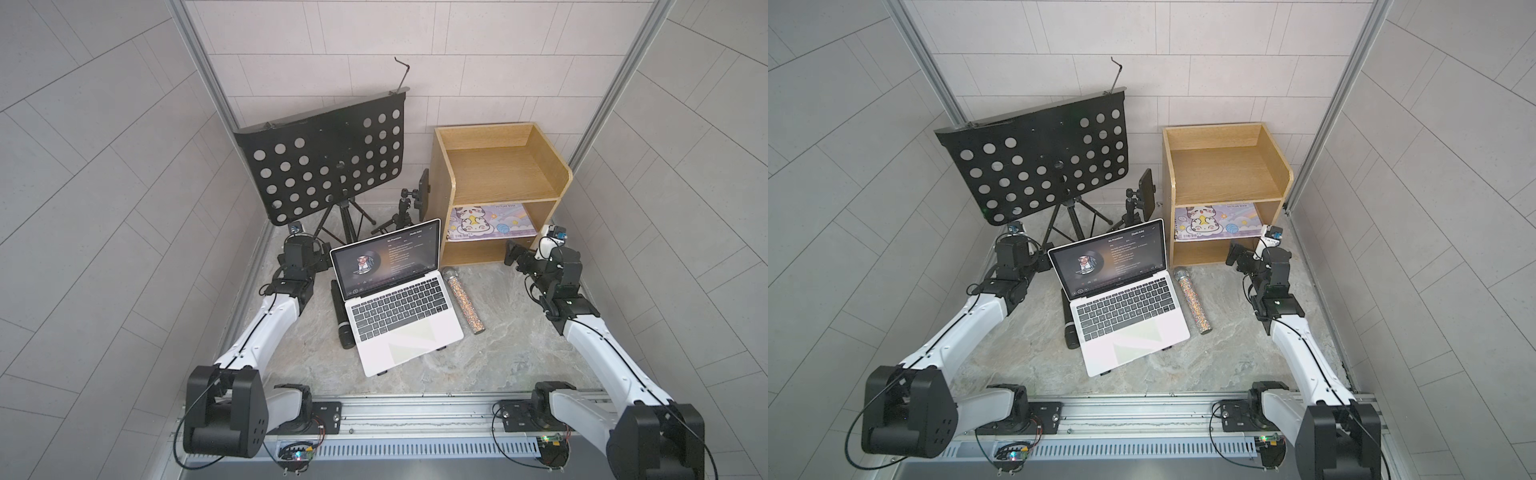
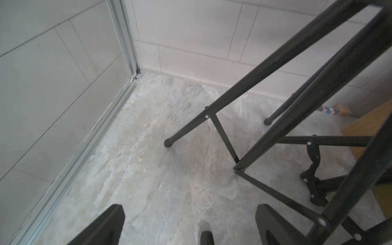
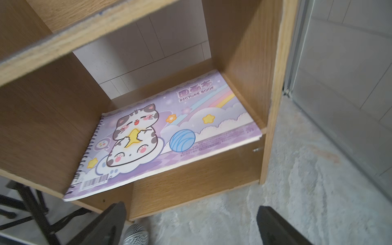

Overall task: Close the laptop lid and set it aside
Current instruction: Close the lid of the laptop.

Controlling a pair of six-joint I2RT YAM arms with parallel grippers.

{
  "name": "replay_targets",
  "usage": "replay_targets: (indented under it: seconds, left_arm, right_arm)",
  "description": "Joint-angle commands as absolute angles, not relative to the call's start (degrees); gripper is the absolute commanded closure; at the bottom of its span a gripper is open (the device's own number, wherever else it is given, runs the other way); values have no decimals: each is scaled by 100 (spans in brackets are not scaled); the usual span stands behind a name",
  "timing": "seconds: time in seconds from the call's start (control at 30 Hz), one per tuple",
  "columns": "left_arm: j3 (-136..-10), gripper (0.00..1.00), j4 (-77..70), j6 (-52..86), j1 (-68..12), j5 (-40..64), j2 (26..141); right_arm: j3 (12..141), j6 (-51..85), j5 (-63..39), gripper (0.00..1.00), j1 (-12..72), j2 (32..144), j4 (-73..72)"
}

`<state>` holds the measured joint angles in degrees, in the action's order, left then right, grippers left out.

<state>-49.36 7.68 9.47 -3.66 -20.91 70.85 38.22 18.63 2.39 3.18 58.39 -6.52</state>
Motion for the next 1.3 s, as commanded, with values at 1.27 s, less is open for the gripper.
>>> replay_targets:
  seconds: [1.27]
  left_arm:
    - [-7766, 0, 6352, 1870, -377, -1136, 5974]
  right_arm:
    - [4157, 3688, -2982, 0, 1380, 5452, -722]
